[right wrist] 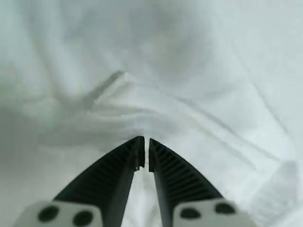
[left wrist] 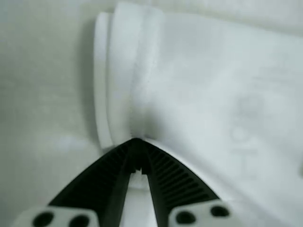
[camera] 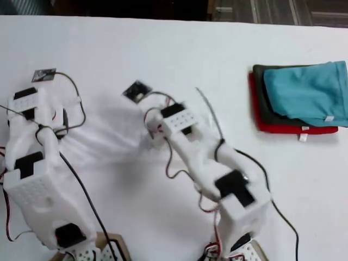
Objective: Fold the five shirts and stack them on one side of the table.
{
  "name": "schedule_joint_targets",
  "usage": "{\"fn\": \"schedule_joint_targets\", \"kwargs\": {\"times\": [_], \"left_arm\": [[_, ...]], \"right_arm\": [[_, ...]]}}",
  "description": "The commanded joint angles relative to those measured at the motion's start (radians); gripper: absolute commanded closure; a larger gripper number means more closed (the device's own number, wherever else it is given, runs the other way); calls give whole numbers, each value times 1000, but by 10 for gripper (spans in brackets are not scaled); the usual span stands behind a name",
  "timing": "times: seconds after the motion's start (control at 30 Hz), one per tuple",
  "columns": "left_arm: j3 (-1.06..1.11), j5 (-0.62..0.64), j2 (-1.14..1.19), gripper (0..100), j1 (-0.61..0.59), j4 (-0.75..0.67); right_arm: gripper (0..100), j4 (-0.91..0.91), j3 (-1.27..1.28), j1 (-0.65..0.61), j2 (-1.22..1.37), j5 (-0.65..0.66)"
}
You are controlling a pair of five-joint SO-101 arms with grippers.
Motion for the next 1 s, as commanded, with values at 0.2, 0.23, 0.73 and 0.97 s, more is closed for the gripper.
{"fn": "schedule_joint_targets", "kwargs": {"times": [0.2, 0.23, 0.73, 0.97], "left_arm": [[1, 0, -6, 973, 9, -38], [1, 0, -6, 973, 9, -38], [2, 0, -6, 973, 9, -38], [2, 5, -6, 973, 9, -38]], "right_arm": [[978, 248, 15, 205, -268, 3], [978, 248, 48, 211, -262, 3], [978, 28, 242, 455, -234, 163], [978, 82, 218, 483, -334, 170]]}}
